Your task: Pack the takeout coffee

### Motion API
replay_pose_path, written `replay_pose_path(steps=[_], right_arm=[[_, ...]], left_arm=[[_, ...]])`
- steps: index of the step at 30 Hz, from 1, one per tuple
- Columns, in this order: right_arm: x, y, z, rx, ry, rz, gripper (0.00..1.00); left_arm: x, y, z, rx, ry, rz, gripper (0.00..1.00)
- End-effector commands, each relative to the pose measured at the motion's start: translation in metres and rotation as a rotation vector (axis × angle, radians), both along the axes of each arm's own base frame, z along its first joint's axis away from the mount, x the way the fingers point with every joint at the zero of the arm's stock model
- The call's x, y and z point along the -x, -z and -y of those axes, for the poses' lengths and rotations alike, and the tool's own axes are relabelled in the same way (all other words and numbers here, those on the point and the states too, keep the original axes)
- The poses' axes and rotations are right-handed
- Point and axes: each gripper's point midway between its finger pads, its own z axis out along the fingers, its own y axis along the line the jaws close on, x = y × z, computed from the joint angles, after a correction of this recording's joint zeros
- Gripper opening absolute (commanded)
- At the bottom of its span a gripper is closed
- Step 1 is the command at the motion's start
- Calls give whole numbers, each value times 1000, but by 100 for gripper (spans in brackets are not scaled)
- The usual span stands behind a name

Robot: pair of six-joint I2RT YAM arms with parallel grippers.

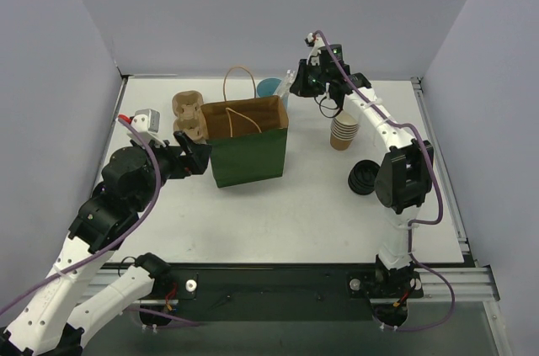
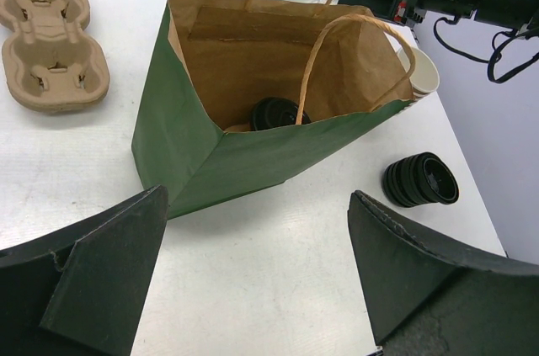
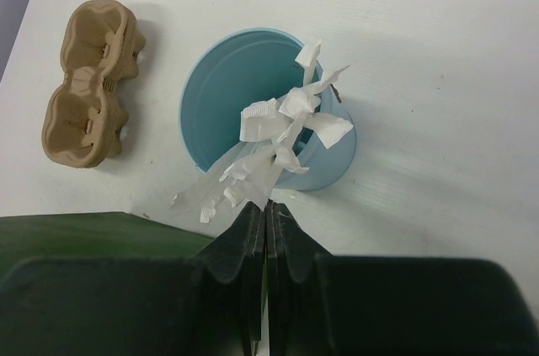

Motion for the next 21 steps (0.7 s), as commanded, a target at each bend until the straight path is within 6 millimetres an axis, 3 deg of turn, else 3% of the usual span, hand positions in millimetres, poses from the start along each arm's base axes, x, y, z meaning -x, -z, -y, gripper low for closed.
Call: replay_pose_path(steps=[1,6,12,15,21], right_arm=[[-1,-24,2,3,-4,69,0],[5,-45,8,-2,10,93,0],[18,-46,12,7,15,61,0],[19,-56,15,7,23,81,0],[19,-82,23,6,46,125,0]], left_arm=[[-2,-8,-1,3,-8,31,97],[-3,-4,-3,-36,-10,27,97],[-4,-16,-17,-144,-30,67,97],[-6,-9,-24,-181,-68,31,97],[-3,-8,-33,-143,-130,-7,97]])
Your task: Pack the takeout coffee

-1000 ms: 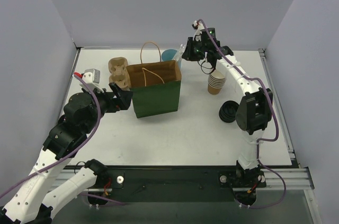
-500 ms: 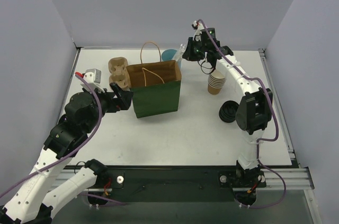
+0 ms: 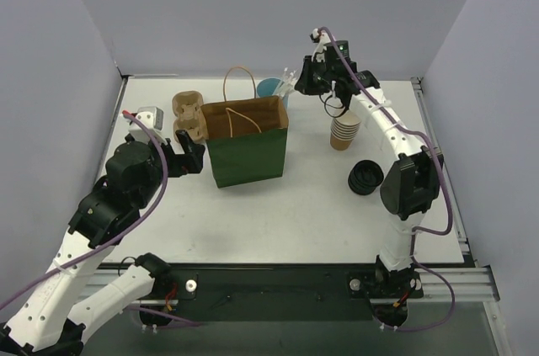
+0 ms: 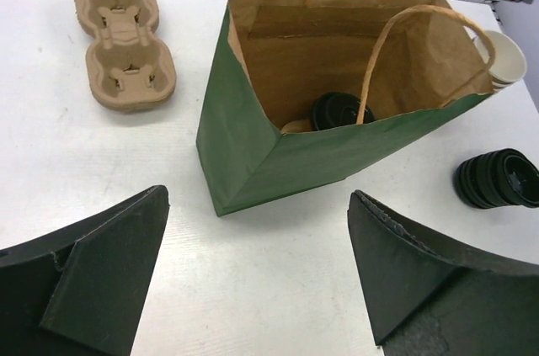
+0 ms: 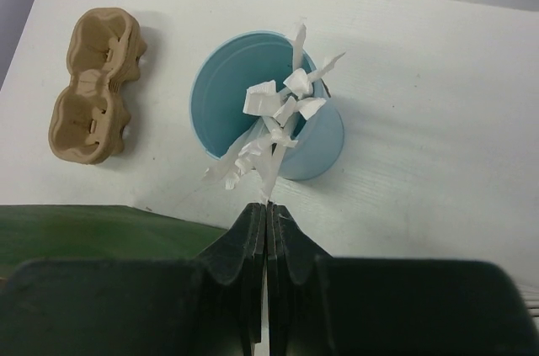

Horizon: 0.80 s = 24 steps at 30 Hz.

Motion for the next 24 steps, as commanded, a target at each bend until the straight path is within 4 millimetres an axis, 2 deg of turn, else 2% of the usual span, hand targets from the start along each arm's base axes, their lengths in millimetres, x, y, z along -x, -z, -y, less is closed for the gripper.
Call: replay_pose_path(steps=[1,3,6,8,9,11,17,18,24], right_arm=[[8,-66,10,-23,22,117,0],[10,-74,13,-26,26,123,0],[25,-90,17,-46,40,108,0],[36,-88,22,-41,53,74,0],[44,-99,26,-46,61,89,0],[52,-104,32,-39,73,92,0],[79,-152,54,-20,107,184,0],[88,-165,57,-24,103,208,0],[126,-214,74,-53,123,315,0]], left_arm=[[4,-16,-13,39,-75,13,97],[5,-19,-18,56,-101,26,97],[6,-25,-18,64,-89,56,97],[7,-31,-17,65,-78,77,97],[7,-34,-17,50,-64,88,97],[7,-38,-17,38,-58,99,97],[5,-37,-16,-35,-28,104,97],[6,-39,-16,-39,-22,108,97],[6,-37,-16,-35,-22,123,97]])
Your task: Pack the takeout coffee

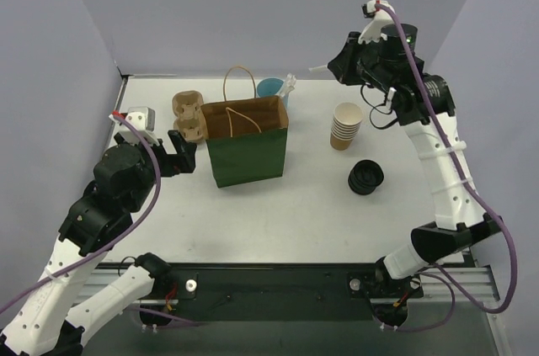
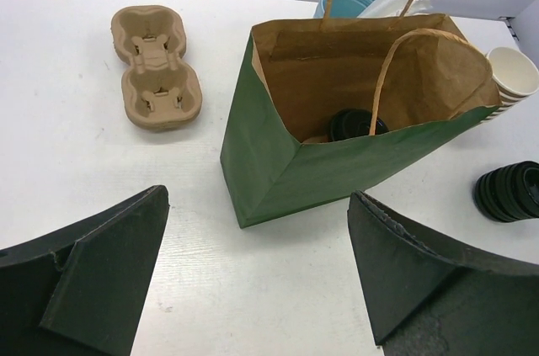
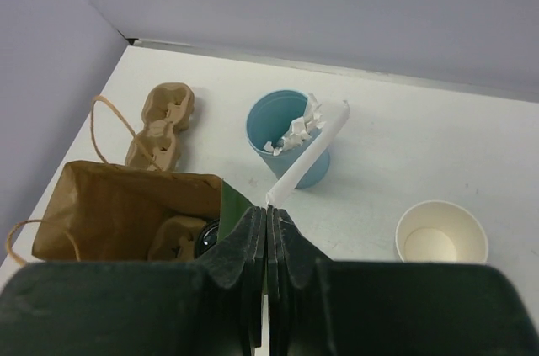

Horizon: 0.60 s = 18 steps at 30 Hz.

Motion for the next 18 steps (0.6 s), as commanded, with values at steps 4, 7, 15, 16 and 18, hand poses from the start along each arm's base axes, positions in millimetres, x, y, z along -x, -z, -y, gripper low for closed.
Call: replay_pose_path(steps=[4,7,15,16,18], right_arm=[[53,-73,20,-48,3,166,0],[74,-94,9,-101,-85,214,0],[138,-122,-42,-218,-387,251,0],[144,-120,-49,-234,-429,239,0],[160,-111,-68,-274,-538,200,0]], left_arm=[[1,-20,2,31,23,89,97],[0,-21,2,30,21,94,97],[-1,-22,6,44,30,90,97],[-1,-22,5,42,29,91,97],[-2,-22,4,38,22,89,97]])
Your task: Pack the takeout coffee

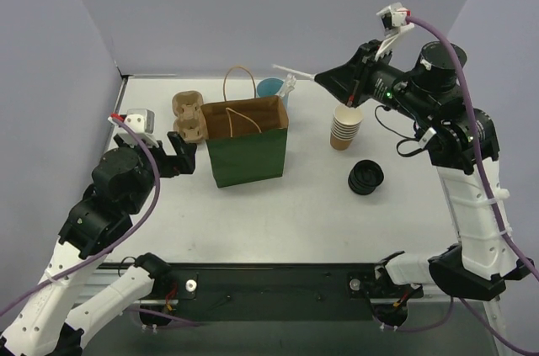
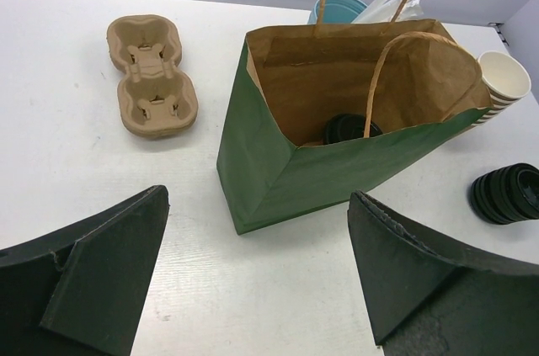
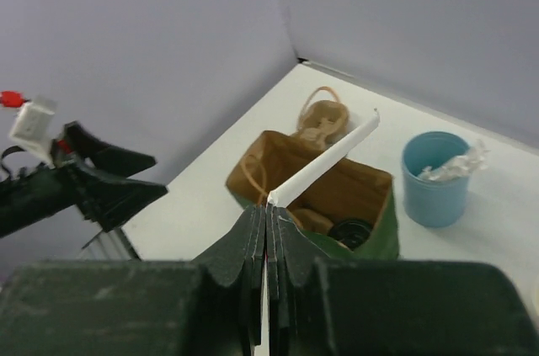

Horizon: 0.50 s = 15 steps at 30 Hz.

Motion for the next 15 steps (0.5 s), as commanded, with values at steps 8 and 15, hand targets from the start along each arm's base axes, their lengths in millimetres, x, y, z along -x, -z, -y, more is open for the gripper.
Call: replay_pose_path(steps=[8,15], right_arm=[[32,18,-50,-96,-231,-85,0],[20,37,-55,-60,-220,-120,0]], left_arm=[[0,-19,2,36,8,54,97],[5,-19,-6,33,-14,60,97]])
